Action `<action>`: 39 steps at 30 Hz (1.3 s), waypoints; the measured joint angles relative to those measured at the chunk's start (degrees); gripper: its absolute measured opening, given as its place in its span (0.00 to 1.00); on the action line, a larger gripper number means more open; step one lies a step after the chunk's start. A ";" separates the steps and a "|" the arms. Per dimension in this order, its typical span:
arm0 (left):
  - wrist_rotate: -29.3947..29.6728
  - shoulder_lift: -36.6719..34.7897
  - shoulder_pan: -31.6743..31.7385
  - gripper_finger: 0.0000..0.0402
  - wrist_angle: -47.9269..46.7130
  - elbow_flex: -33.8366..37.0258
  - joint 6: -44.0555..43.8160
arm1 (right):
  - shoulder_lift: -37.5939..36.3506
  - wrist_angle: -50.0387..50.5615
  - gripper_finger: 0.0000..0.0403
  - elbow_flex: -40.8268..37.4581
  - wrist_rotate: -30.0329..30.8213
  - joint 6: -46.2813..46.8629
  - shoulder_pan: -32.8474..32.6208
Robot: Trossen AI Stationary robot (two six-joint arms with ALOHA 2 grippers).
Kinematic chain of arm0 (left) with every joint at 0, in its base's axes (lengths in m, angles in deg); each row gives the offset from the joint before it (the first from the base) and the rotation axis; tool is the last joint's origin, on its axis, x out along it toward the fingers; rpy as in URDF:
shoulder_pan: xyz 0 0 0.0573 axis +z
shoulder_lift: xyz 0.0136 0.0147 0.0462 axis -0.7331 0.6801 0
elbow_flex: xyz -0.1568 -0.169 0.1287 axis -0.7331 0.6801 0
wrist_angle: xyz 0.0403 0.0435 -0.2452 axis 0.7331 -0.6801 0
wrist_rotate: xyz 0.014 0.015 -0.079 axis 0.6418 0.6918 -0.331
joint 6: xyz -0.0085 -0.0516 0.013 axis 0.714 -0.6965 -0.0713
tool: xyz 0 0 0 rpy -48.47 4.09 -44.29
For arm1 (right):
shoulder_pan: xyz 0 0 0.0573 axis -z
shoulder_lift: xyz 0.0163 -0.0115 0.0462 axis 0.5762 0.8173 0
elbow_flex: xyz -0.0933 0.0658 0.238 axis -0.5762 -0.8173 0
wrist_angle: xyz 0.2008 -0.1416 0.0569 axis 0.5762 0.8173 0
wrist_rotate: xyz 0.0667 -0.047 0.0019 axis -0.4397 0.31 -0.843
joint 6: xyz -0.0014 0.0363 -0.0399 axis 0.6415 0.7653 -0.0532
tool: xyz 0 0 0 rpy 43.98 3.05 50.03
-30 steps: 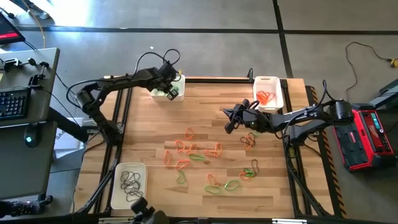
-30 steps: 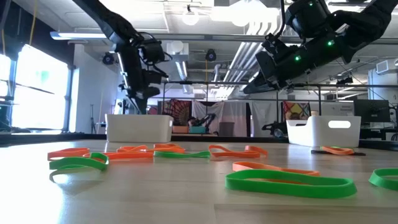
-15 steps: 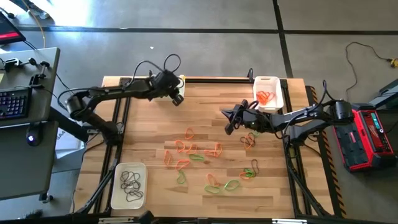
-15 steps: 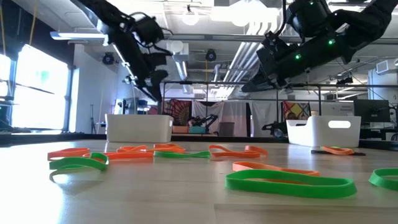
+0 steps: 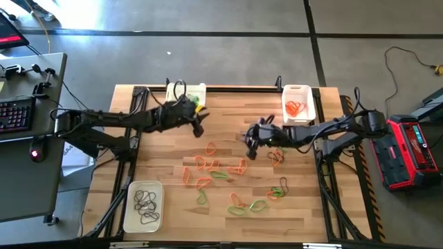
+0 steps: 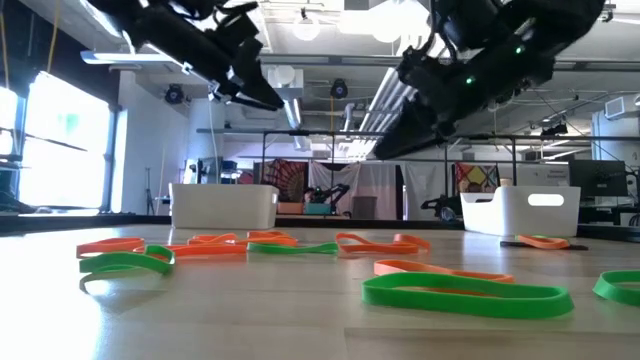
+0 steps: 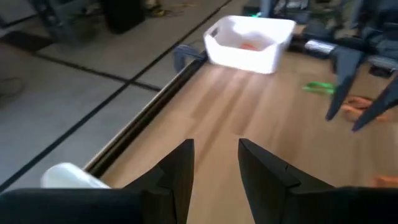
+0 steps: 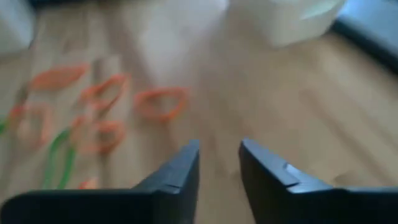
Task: Sort rubber bands into baskets
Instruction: Put the orange rubber band into the top right white bin
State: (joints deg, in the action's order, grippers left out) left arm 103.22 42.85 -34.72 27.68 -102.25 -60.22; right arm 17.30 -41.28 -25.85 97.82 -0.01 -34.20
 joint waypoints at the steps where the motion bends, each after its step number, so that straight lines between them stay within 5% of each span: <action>1: 0.00 0.02 -0.93 0.29 1.73 0.70 0.00 | -0.02 2.25 0.31 0.74 -1.18 0.00 -0.78; 8: -0.77 0.33 -6.75 0.29 14.05 7.83 -0.02 | 0.10 10.01 0.44 1.66 -8.34 1.34 -5.68; 16: -4.07 0.33 -12.20 0.29 27.55 14.41 -0.64 | 4.20 9.59 0.38 1.64 -6.58 4.84 -7.45; 27: -3.73 0.33 -15.30 0.29 27.82 14.66 -0.70 | 14.63 6.62 0.35 1.62 -4.52 7.50 -7.40; 31: -3.43 0.33 -15.28 0.29 27.87 14.66 -1.18 | 15.72 6.13 0.26 1.68 -3.03 8.09 -7.43; 36: -3.32 0.33 -15.28 0.29 27.87 14.66 -1.57 | 14.90 6.96 0.03 1.66 -3.00 9.20 -7.38; 39: -3.29 0.33 -15.28 0.29 27.86 14.66 -1.82 | 14.02 7.65 0.03 1.58 -2.60 9.89 -7.36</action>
State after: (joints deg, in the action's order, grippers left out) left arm 99.94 43.18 -50.00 55.54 -87.59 -62.04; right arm 31.32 -33.63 -24.27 95.22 9.88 -41.56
